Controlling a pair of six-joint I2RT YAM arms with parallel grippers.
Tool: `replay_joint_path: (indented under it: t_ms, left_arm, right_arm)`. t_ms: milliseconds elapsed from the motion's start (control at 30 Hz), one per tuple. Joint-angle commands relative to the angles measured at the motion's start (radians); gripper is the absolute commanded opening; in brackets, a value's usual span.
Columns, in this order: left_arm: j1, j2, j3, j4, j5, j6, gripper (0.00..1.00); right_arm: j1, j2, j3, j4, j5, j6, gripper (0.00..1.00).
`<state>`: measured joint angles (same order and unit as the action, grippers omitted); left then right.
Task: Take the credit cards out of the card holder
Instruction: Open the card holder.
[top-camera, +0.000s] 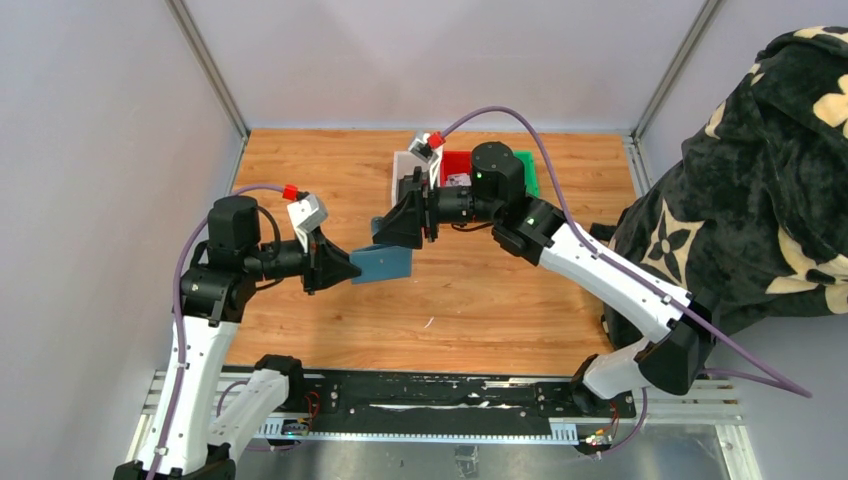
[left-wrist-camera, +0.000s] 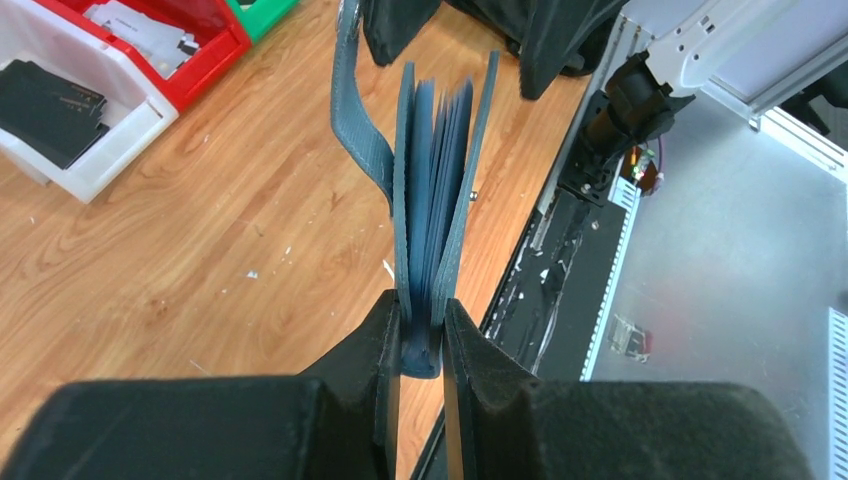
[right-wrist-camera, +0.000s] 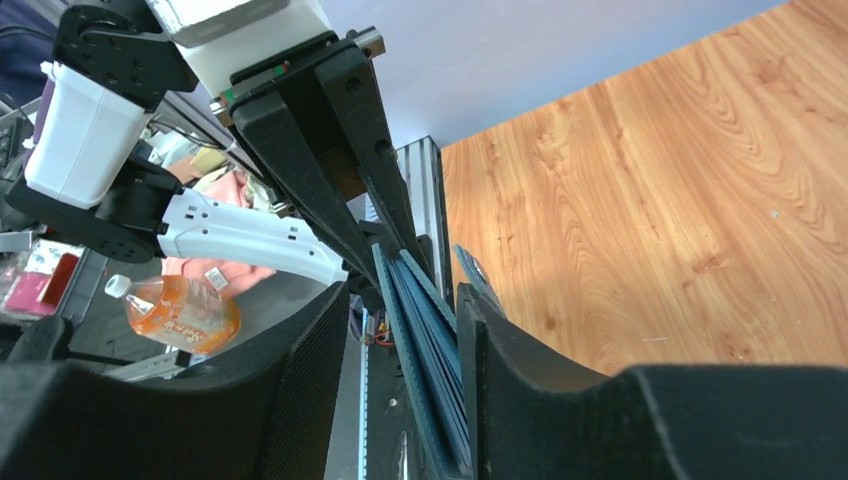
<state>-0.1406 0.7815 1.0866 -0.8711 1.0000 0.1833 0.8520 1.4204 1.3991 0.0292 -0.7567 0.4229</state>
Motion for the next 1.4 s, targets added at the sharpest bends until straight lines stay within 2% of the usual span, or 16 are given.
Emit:
replay_joint_path:
  t_ms: [0,567,733,867,967,1100,1167,1233,1267,1300,1367]
  left_arm:
    - [0.001,-0.007,0.022,-0.038,0.031,0.059,0.00]
    - [0.001,-0.007,0.056,-0.037,0.048,0.032,0.00]
    - [0.001,-0.004,0.061,-0.039,0.054,0.032,0.00]
    - [0.001,-0.005,0.062,-0.038,0.055,0.031,0.00]
    - [0.001,-0.010,0.062,-0.038,0.057,0.030,0.00]
    - [0.001,-0.019,0.054,-0.037,0.041,0.049,0.00]
    - [0.001,-0.026,0.043,-0.037,0.027,0.062,0.13]
    - [0.001,-0.030,0.031,-0.038,0.027,0.064,0.41]
    - [0.001,-0.031,0.024,-0.038,0.029,0.059,0.65]
    - [0.001,-0.033,0.019,-0.038,0.030,0.053,0.74]
    - [0.001,-0.039,0.010,-0.039,0.032,0.044,0.82]
  right_arm:
    - [-0.013,-0.048,-0.018,0.013,0.032,-0.017,0.49]
    - [0.010,-0.022,-0.056,-0.025,0.151,-0.086,0.49]
    - [0.013,-0.003,-0.056,0.013,0.119,-0.041,0.49]
    - [0.023,0.023,-0.065,0.126,0.043,0.033,0.49]
    - [0.024,0.036,-0.079,0.213,0.000,0.105,0.36]
    - [0.022,0.037,-0.083,0.279,-0.052,0.171,0.03]
    - [0.021,0.024,-0.080,0.278,-0.062,0.180,0.00]
    - [0.018,0.006,-0.072,0.264,-0.060,0.179,0.00]
    - [0.017,-0.002,-0.064,0.255,-0.059,0.179,0.00]
    - [0.016,-0.009,-0.056,0.244,-0.061,0.179,0.00]
    - [0.016,-0.020,-0.031,0.214,-0.067,0.173,0.00]
